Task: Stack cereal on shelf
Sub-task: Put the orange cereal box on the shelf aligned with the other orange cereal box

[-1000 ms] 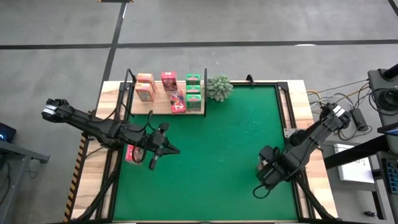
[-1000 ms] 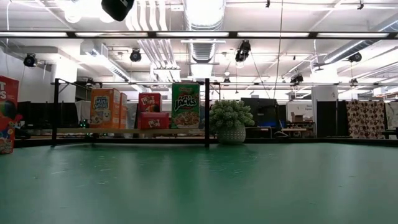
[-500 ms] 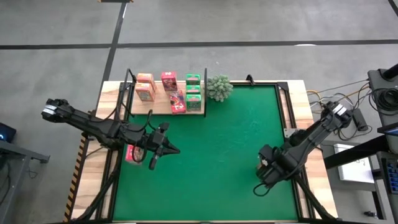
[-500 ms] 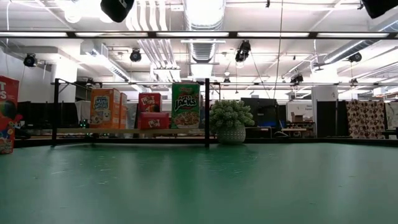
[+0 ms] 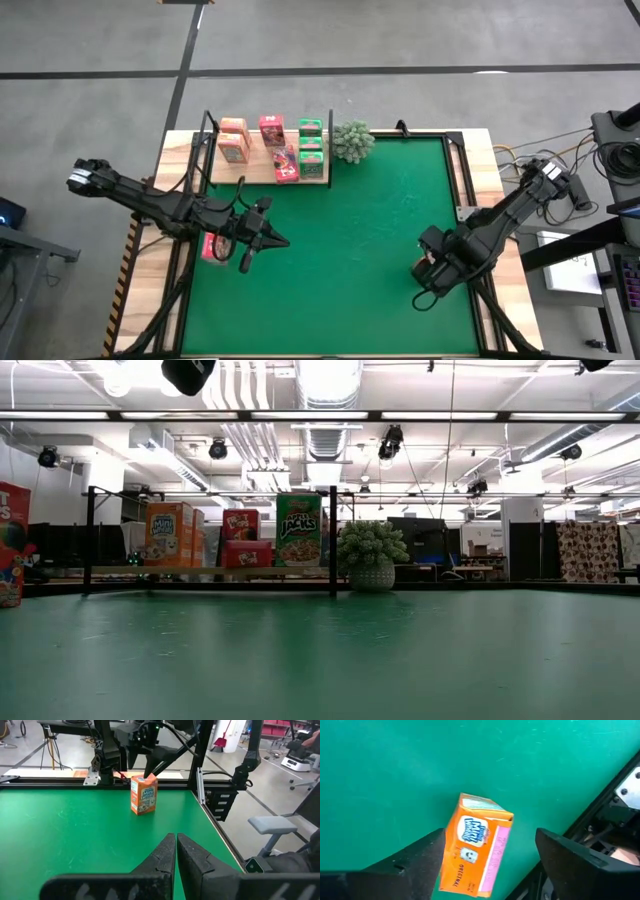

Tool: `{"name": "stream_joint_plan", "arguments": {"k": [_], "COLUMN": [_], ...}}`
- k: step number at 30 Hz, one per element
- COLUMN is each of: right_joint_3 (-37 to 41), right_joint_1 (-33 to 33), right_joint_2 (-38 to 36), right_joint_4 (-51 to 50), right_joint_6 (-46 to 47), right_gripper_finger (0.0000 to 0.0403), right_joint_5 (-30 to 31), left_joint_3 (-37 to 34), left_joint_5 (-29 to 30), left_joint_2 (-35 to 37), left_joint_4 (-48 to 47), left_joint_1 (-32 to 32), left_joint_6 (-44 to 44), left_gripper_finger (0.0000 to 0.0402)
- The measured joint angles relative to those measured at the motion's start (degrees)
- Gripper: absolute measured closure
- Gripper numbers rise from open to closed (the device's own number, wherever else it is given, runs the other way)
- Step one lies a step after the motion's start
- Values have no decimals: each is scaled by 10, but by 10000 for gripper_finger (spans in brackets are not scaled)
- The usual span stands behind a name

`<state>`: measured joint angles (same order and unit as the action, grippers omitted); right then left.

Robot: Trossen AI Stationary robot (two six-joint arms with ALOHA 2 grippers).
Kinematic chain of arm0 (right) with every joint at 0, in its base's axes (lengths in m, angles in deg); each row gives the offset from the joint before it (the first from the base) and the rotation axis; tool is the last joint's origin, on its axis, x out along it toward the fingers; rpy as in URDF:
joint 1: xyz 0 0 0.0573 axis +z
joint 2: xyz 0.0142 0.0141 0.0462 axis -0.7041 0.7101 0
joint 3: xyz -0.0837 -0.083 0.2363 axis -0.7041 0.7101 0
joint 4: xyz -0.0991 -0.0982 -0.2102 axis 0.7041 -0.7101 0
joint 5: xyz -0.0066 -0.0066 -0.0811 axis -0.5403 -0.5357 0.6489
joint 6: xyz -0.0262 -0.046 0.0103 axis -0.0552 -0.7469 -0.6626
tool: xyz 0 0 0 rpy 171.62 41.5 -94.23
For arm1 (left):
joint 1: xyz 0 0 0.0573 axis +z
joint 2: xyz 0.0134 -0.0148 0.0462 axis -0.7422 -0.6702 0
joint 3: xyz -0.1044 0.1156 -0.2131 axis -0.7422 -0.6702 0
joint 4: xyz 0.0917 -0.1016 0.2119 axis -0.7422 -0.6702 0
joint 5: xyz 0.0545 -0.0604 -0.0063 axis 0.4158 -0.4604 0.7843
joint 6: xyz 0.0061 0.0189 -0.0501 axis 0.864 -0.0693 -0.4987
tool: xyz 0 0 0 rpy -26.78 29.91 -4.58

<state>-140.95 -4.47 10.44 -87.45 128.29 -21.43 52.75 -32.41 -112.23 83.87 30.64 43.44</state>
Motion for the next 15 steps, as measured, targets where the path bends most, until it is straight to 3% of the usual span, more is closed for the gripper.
{"name": "stream_joint_plan", "arguments": {"k": [8, 15], "right_joint_3": [19, 46], "right_joint_1": [2, 2], "right_joint_2": [14, 32], "right_joint_4": [53, 50], "right_joint_6": [-15, -14], "right_gripper_finger": [66, 69], "right_joint_5": [-10, -19], "left_joint_3": [0, -1], "left_joint_5": [1, 1], "left_joint_2": [0, 0], "left_joint_4": [0, 4], "left_joint_1": [-2, -7], "left_joint_6": [-16, -16], "left_gripper_finger": [402, 402]}}
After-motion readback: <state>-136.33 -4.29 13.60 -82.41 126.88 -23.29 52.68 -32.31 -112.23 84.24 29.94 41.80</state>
